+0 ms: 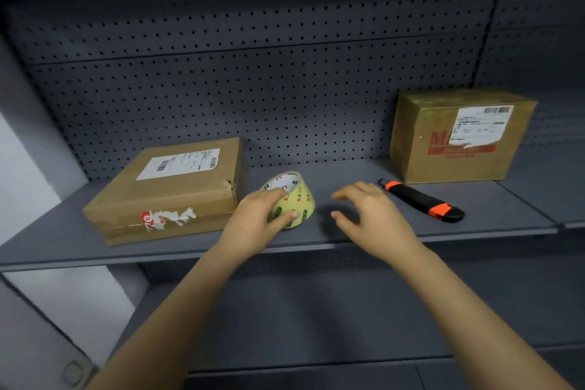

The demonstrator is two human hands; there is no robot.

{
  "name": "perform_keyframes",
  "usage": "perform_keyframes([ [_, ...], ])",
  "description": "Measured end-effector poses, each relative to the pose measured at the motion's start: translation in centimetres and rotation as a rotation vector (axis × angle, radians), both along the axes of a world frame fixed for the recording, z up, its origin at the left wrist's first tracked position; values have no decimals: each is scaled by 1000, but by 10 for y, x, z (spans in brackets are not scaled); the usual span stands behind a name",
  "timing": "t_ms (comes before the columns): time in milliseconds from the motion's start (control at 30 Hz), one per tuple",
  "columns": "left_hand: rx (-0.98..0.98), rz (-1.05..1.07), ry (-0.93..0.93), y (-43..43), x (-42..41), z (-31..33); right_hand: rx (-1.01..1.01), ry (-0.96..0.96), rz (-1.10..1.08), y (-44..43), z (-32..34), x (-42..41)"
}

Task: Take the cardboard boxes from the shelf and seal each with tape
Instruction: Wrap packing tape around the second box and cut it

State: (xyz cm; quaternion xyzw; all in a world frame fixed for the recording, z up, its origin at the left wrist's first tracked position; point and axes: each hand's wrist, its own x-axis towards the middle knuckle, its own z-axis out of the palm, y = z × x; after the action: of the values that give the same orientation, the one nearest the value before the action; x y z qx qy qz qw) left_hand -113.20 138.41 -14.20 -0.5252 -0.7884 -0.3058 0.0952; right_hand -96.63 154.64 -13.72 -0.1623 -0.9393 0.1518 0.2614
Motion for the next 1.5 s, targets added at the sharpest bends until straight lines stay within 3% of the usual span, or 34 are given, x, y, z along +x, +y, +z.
perform_keyframes([
  [133, 170, -107, -401, -2, 15, 2, -261, 139, 55, -3, 5, -2],
  [300, 270, -221, -552, -7, 27, 3, -328, 186, 126, -6, 12, -7],
  [933, 289, -229, -494, -24, 37, -3, -563, 411, 320, -16, 26, -19],
  [1267, 398, -30, -352, -62, 50, -6, -243, 347, 322, -59, 20, -51],
  [1500, 468, 204, -547, -132, 46, -21, -209, 251, 479, -126, 11, -82],
])
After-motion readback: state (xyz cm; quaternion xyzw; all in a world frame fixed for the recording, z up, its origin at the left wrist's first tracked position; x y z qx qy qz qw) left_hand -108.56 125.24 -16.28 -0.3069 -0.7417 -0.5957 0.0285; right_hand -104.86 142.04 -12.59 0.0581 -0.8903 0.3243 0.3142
